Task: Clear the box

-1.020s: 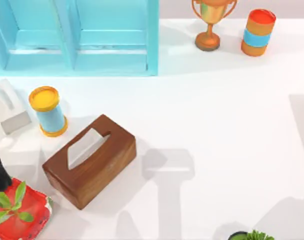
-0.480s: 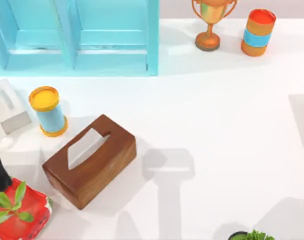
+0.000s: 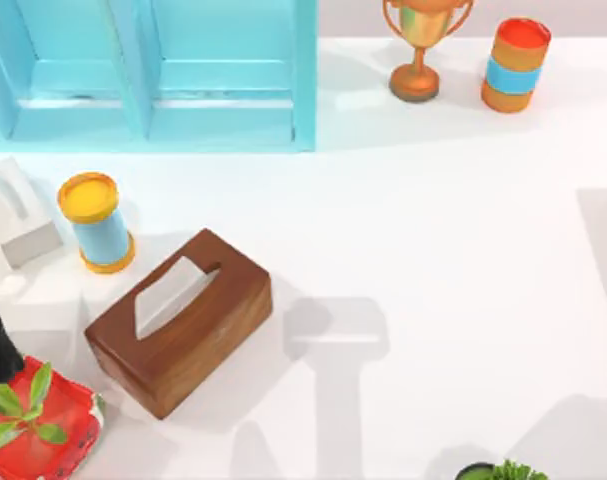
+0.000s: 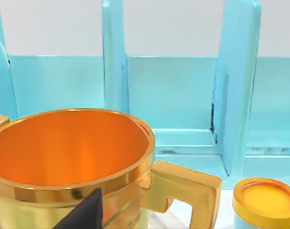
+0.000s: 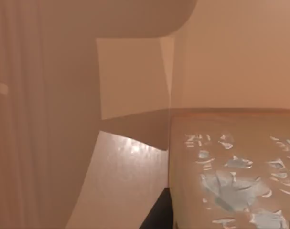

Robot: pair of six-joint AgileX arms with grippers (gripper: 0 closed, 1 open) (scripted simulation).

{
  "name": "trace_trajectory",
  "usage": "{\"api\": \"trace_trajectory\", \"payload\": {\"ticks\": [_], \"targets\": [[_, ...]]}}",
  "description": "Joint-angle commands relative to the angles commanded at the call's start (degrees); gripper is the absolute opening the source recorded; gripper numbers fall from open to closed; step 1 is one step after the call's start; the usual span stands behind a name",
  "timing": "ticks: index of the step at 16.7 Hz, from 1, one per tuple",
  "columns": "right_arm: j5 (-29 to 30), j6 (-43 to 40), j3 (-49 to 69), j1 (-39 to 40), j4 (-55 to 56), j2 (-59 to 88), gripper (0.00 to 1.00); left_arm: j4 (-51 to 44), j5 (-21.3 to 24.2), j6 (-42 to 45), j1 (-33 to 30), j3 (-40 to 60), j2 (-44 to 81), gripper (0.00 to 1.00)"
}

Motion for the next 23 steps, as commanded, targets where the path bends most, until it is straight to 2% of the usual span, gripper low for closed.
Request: {"api": "trace_trajectory", "payload": {"ticks": [4, 12, 19, 23], "targets": [[-0.06, -0.16, 3.98, -0.23, -4.25, -0.63, 0.0, 0.0, 0.0, 0.0, 0.0, 0.0, 0.0, 1.0], [-0.07, -0.49, 21.88, -0.34, -28.27, -5.73, 0.0, 0.0, 0.0, 0.0, 0.0, 0.0, 0.0, 1.0], [-0.04, -0.2, 23.38, -0.07, -29.76, -6.14, 0.0, 0.0, 0.0, 0.0, 0.0, 0.0, 0.0, 1.0], [0.09, 6.02, 28.61, 6.21, -29.24, -0.47, 0.0, 0.0, 0.0, 0.0, 0.0, 0.0, 0.0, 1.0]]}}
